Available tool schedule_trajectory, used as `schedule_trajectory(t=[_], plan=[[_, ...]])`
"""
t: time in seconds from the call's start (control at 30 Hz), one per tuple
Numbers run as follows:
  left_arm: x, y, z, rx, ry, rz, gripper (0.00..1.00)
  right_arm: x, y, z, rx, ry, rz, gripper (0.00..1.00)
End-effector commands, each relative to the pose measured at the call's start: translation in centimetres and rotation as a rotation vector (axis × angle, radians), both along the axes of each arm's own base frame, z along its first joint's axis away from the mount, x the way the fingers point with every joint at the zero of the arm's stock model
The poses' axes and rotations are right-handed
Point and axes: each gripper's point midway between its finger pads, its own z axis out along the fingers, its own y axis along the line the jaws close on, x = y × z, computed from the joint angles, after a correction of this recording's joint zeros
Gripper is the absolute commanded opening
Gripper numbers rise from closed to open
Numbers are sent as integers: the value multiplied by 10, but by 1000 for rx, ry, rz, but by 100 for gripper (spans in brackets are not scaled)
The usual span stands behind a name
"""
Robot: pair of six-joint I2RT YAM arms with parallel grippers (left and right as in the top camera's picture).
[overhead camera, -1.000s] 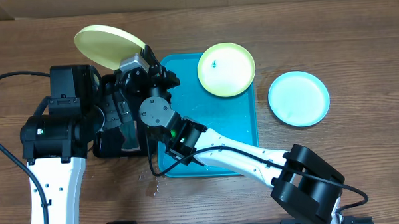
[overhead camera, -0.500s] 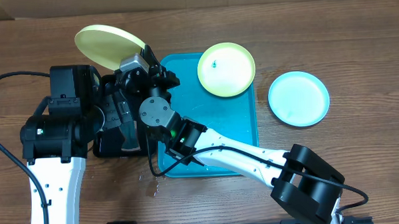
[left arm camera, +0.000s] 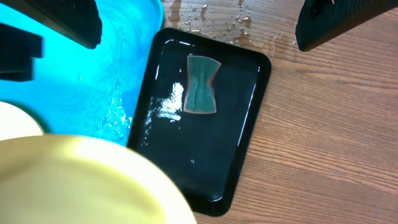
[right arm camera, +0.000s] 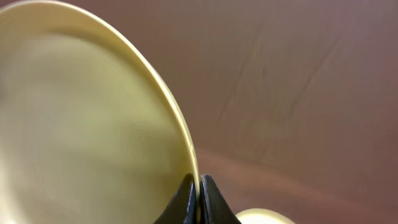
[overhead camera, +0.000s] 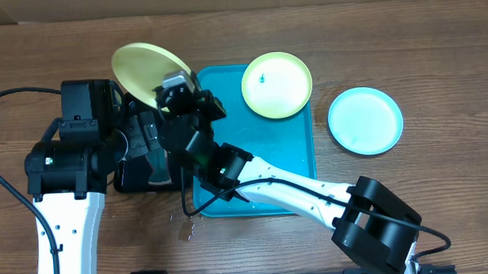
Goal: Clean dirty plates on tray and stack at the side
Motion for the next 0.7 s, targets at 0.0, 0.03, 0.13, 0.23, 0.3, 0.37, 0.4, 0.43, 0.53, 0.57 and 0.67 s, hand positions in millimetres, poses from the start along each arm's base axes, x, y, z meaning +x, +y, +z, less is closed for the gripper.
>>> schedule_trajectory(t=[0.0,0.03,0.13,0.23,0.3,0.37,0.4,0.43,0.53,0.57,0.67], plan=[[2,2,4,-1,-13,22,100,3,-5,-10,248,77,-42,4],[2,2,4,-1,-13,22,100,2,-4,-22,268,127,-33,4],[2,2,4,-1,-13,22,100,-5,-4,-57,356,291,-29,4],[2,2,4,-1,-13,22,100,-6,-13,-64,398,332,-66,4],[2,2,4,-1,-13,22,100,-4,-20,-55,403,326,-75,4],[2,2,4,-1,-13,22,100,-2,-30,-43,411,319,-88,4],[2,2,4,-1,-13,22,100,0,-38,-37,412,318,-99,4],[2,2,4,-1,-13,22,100,2,-46,-32,410,318,-112,4],[2,2,4,-1,-13,22,100,7,-76,-19,392,326,-164,4],[2,2,4,-1,-13,22,100,9,-94,-15,381,335,-195,4],[2,2,4,-1,-13,22,100,11,-129,-7,381,361,-259,4]])
